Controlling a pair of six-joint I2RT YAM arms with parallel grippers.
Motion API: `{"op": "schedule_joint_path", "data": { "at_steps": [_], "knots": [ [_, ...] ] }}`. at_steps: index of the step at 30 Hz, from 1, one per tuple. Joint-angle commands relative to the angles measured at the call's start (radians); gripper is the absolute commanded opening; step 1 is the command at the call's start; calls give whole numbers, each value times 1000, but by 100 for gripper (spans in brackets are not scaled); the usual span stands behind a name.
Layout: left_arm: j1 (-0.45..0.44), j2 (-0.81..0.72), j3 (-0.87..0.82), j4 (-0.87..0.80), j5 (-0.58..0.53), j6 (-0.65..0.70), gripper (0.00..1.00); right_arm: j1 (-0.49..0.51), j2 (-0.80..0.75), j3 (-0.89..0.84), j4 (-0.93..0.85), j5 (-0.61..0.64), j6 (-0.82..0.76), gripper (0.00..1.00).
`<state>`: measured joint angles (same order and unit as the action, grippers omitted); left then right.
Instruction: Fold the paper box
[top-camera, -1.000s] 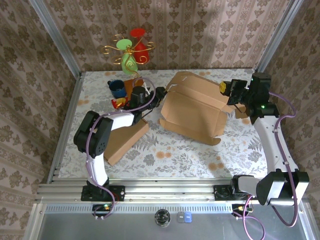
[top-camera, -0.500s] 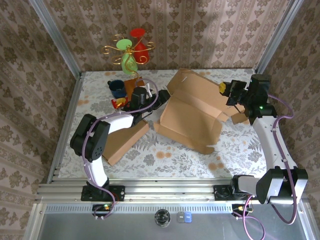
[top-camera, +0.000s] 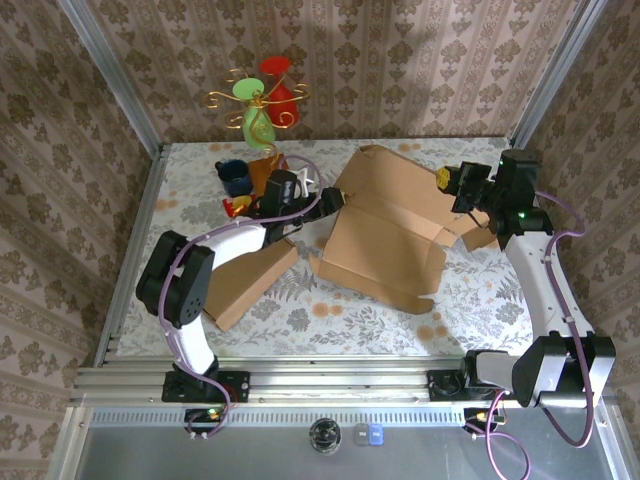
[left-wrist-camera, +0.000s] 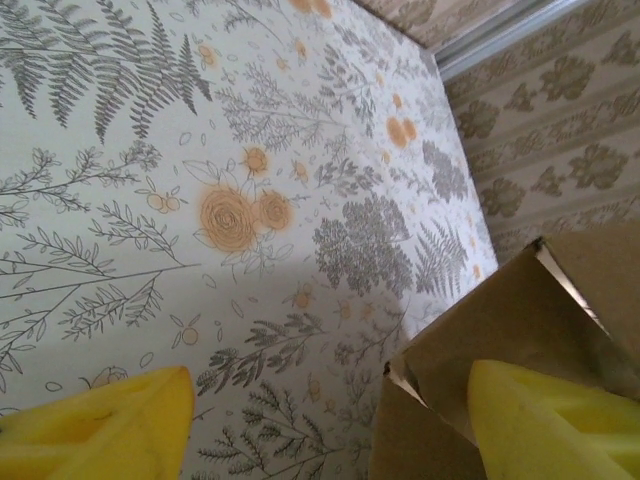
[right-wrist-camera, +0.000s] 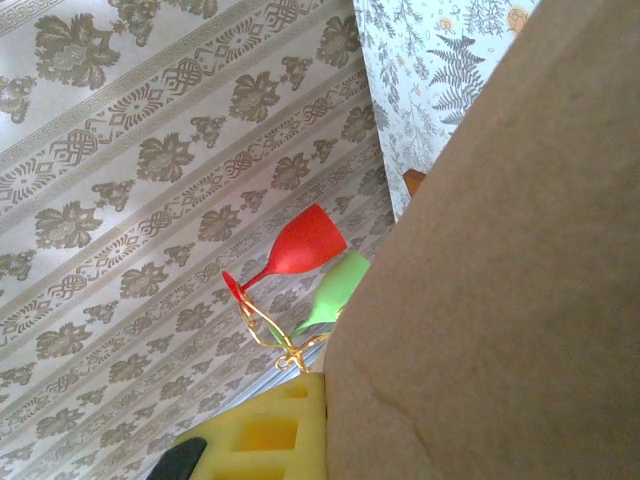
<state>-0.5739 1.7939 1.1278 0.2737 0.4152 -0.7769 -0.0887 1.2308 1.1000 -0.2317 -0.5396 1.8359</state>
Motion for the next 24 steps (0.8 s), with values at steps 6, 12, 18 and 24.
{"op": "schedule_joint_path", "data": {
  "at_steps": [6,12,18,24],
  "knots": [
    [-12,-73,-29,-101,-29,55,87,7,61,-15,33,-57,-91,0],
    [39,-195,-119,-217,-51,65,100,6,118,-7,36,-51,-183,0],
    [57,-314,-199,-283,-74,77,100,8,154,13,21,-58,-227,0],
    [54,-374,-153,-330,-58,171,100,9,246,61,-77,-68,-372,0]
  ]
}}
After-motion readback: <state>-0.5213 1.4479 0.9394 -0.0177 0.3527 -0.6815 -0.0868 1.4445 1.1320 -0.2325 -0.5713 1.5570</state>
